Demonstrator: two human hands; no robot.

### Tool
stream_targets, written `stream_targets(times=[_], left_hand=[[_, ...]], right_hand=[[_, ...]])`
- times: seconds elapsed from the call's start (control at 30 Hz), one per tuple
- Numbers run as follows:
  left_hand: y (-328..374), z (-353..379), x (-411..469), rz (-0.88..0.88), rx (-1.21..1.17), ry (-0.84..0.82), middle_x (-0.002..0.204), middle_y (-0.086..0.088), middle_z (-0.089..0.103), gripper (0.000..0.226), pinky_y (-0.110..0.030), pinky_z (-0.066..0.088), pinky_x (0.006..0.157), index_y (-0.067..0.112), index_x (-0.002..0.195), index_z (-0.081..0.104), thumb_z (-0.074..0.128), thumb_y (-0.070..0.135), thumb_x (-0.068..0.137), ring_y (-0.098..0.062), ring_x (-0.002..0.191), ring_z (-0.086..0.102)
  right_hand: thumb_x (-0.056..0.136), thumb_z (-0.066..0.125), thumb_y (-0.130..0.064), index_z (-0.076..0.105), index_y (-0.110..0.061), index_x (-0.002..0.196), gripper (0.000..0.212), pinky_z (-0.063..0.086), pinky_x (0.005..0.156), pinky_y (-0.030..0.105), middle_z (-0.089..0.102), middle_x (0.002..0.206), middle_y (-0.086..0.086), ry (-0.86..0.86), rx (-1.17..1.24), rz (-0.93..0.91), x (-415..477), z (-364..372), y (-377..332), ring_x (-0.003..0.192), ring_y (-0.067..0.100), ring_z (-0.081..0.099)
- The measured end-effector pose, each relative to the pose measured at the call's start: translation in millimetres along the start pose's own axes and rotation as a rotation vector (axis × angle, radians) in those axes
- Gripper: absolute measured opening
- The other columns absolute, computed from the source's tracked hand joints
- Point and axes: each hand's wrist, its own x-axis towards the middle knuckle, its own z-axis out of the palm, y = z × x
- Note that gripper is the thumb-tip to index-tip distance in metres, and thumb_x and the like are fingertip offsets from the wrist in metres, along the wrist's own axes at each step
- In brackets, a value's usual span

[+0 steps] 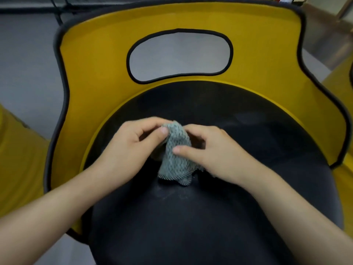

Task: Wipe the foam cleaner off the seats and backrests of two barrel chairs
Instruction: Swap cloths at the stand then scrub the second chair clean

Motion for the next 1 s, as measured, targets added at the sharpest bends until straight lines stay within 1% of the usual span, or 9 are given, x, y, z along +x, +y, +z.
stream_targets(times=[0.07, 0.17, 0.3, 0.47, 0.6, 0.8, 0.87, 0.93, 1.0], left_hand=[[5, -4, 10, 0.030, 0.002, 0.041, 0.101, 0.014, 0.076, 0.023, -0.012, 0.049, 0.081, 0.029, 0.103, 0.073, 0.055, 0.016, 0.103, -0.002, 0.098, 0.069], [11, -8, 23, 0.041, -0.005, 0.077, 0.089, 0.014, 0.074, 0.023, -0.011, 0.047, 0.072, 0.027, 0.093, 0.071, 0.054, 0.018, 0.105, 0.003, 0.083, 0.066], [20, -14, 37, 0.053, 0.034, 0.013, 0.087, 0.008, 0.073, 0.020, -0.011, 0.046, 0.068, 0.018, 0.093, 0.071, 0.054, 0.020, 0.105, 0.002, 0.077, 0.064], [27, -24, 53, 0.112, 0.187, 0.068, 0.083, 0.016, 0.071, 0.019, -0.014, 0.045, 0.067, 0.030, 0.088, 0.068, 0.057, 0.029, 0.104, 0.002, 0.077, 0.064], [27, -28, 59, 0.132, 0.403, 0.087, 0.083, 0.019, 0.070, 0.018, -0.018, 0.044, 0.064, 0.036, 0.088, 0.067, 0.056, 0.041, 0.102, 0.001, 0.081, 0.064], [23, -35, 74, 0.073, 0.570, 0.068, 0.080, 0.014, 0.068, 0.023, -0.027, 0.041, 0.059, 0.035, 0.095, 0.072, 0.060, 0.055, 0.093, 0.000, 0.072, 0.058], [14, -27, 76, 0.124, 0.757, 0.116, 0.092, 0.014, 0.066, 0.030, -0.028, 0.041, 0.067, 0.033, 0.109, 0.069, 0.059, 0.056, 0.092, -0.002, 0.081, 0.056], [3, -9, 70, 0.243, 0.920, 0.081, 0.108, 0.004, 0.064, 0.038, -0.038, 0.047, 0.080, 0.026, 0.119, 0.064, 0.056, 0.053, 0.093, -0.020, 0.098, 0.057], [-6, 14, 58, 0.331, 0.943, -0.003, 0.108, 0.001, 0.062, 0.035, -0.039, 0.048, 0.076, 0.024, 0.115, 0.063, 0.054, 0.049, 0.093, -0.024, 0.096, 0.057]], right_hand=[[0.096, 0.066, -0.036, 0.072, -0.028, 0.105, 0.014, 0.055, 0.084, 0.044, 0.074, 0.096, -0.011, 0.023, 0.080, -0.040, 7, -9, -3, 0.090, 0.005, 0.069], [0.101, 0.059, -0.032, 0.070, -0.019, 0.088, 0.021, 0.053, 0.075, 0.048, 0.071, 0.080, 0.001, 0.107, 0.059, -0.053, 9, -25, -4, 0.072, 0.014, 0.064], [0.103, 0.054, -0.031, 0.070, -0.022, 0.091, 0.021, 0.052, 0.077, 0.051, 0.070, 0.083, -0.001, 0.117, -0.002, -0.048, 9, -46, -8, 0.077, 0.019, 0.065], [0.105, 0.046, -0.036, 0.070, -0.024, 0.102, 0.027, 0.054, 0.079, 0.057, 0.071, 0.091, 0.004, 0.150, -0.049, -0.055, 9, -68, -11, 0.086, 0.028, 0.067], [0.101, 0.055, -0.038, 0.069, -0.018, 0.088, 0.028, 0.050, 0.074, 0.053, 0.069, 0.084, 0.017, 0.216, -0.008, -0.021, 4, -78, -11, 0.072, 0.035, 0.062], [0.082, 0.071, -0.059, 0.069, -0.015, 0.088, 0.045, 0.050, 0.074, 0.067, 0.063, 0.098, 0.036, 0.217, 0.158, 0.118, 4, -76, 4, 0.073, 0.050, 0.060], [0.084, 0.074, -0.051, 0.070, -0.020, 0.091, 0.032, 0.052, 0.071, 0.059, 0.068, 0.093, 0.031, 0.212, 0.152, 0.175, 9, -72, 15, 0.070, 0.038, 0.062], [0.086, 0.075, -0.041, 0.070, -0.026, 0.097, 0.019, 0.049, 0.068, 0.041, 0.072, 0.079, 0.012, 0.226, 0.074, 0.241, 14, -66, 32, 0.066, 0.020, 0.060], [0.084, 0.078, -0.041, 0.066, -0.032, 0.109, 0.029, 0.051, 0.074, 0.033, 0.073, 0.082, -0.004, 0.213, 0.001, 0.319, 14, -60, 50, 0.072, 0.008, 0.066]])
